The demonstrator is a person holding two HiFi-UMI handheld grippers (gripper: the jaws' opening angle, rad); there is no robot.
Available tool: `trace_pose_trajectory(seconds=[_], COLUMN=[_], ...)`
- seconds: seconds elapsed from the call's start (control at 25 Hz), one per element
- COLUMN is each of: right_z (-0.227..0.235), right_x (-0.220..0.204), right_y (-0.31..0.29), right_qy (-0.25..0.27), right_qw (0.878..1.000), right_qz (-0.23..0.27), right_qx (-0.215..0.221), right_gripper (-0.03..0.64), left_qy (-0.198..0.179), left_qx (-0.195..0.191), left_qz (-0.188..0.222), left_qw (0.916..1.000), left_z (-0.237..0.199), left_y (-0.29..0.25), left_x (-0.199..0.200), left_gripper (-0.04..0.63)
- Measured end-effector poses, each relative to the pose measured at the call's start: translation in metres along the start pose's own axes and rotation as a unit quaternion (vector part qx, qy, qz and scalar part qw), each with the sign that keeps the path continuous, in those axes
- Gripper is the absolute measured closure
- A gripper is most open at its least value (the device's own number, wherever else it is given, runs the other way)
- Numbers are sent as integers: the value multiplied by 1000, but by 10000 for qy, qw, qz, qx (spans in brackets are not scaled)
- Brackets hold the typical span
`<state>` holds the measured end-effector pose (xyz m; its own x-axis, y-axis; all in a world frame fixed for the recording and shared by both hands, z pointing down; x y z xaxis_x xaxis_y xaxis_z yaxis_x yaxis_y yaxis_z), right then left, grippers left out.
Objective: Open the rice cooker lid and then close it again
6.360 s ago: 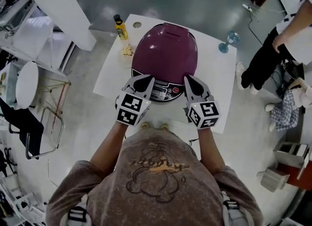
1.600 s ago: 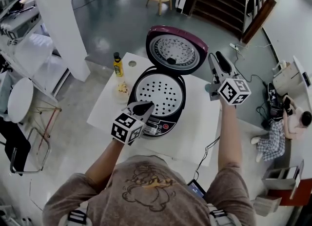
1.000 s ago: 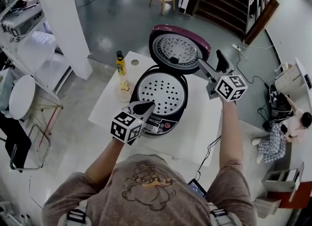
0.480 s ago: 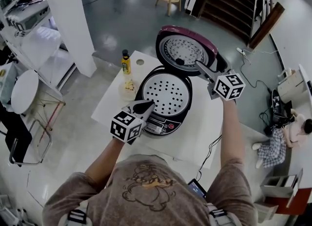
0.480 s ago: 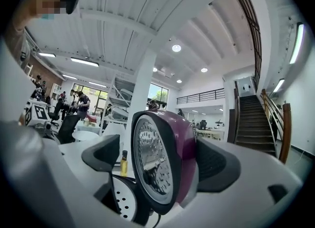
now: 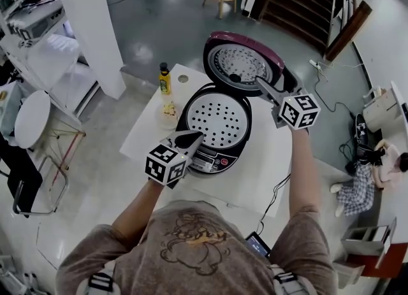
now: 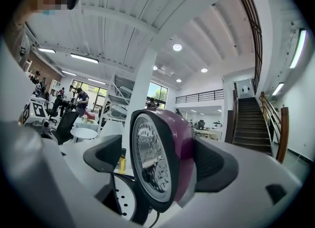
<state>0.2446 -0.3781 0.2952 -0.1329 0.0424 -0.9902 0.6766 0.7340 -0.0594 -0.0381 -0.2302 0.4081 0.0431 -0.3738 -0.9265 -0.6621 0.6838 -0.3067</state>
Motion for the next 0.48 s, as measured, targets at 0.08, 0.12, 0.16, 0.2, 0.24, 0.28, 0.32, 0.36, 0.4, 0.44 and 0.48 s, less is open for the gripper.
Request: trace_pose_trajectory(seconds=[0.08, 0.12, 0.16, 0.2, 0.24, 0.28, 0.32, 0.36, 0.4, 0.44, 0.48], right_z=[-3, -5, -7, -9, -11, -13, -15, -17, -19, -22, -24], right_x=[0, 0, -1, -1, -1, -1, -1, -1, -1, -1, 0], right_y=[2, 3, 5, 6, 7, 8, 9, 11, 12, 14, 15], right_qy=[-24, -34, -39, -43, -53, -72, -95, -116, -133, -144, -151], right_qw=[10000, 9999, 9999, 9999, 9999, 9998, 9998, 9997, 9997, 9996, 9996], right_qz=[60, 94, 119, 135, 149, 165, 186, 210, 228, 234, 229], right_qx=[-22, -27, -27, -22, -12, -2, 4, 6, 6, 11, 24], right_gripper=[166, 167, 169, 169, 169, 169, 169, 170, 173, 175, 178], left_qy=[14, 27, 43, 57, 67, 72, 76, 81, 88, 98, 110], left_qx=[-13, -20, -25, -24, -19, -15, -15, -21, -30, -43, -57], left_qz=[-1, 2, 5, 7, 6, 3, 1, -2, -5, -9, -11], left_qw=[10000, 10000, 10000, 10000, 10000, 10000, 10000, 10000, 10000, 9999, 9999], left_z=[1, 1, 1, 1, 0, 0, -1, -1, -1, 0, 0], left_y=[0, 0, 1, 1, 1, 1, 1, 1, 1, 2, 2], left_x=[-1, -1, -2, -2, -3, -3, -4, -4, -4, -4, -4], left_gripper=[574, 574, 574, 574, 574, 574, 574, 574, 574, 574, 574])
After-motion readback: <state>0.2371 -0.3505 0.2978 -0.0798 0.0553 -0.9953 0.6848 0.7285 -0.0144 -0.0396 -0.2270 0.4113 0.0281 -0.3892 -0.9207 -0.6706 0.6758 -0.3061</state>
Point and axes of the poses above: the fingertips, and each gripper's own axes: y backward along the fingers, z to its right, x out of its top, the point moved 7 cm from there along y, backward along the fingers, and after that the axes turned 8 degrees about x, right-handed, at the moved point
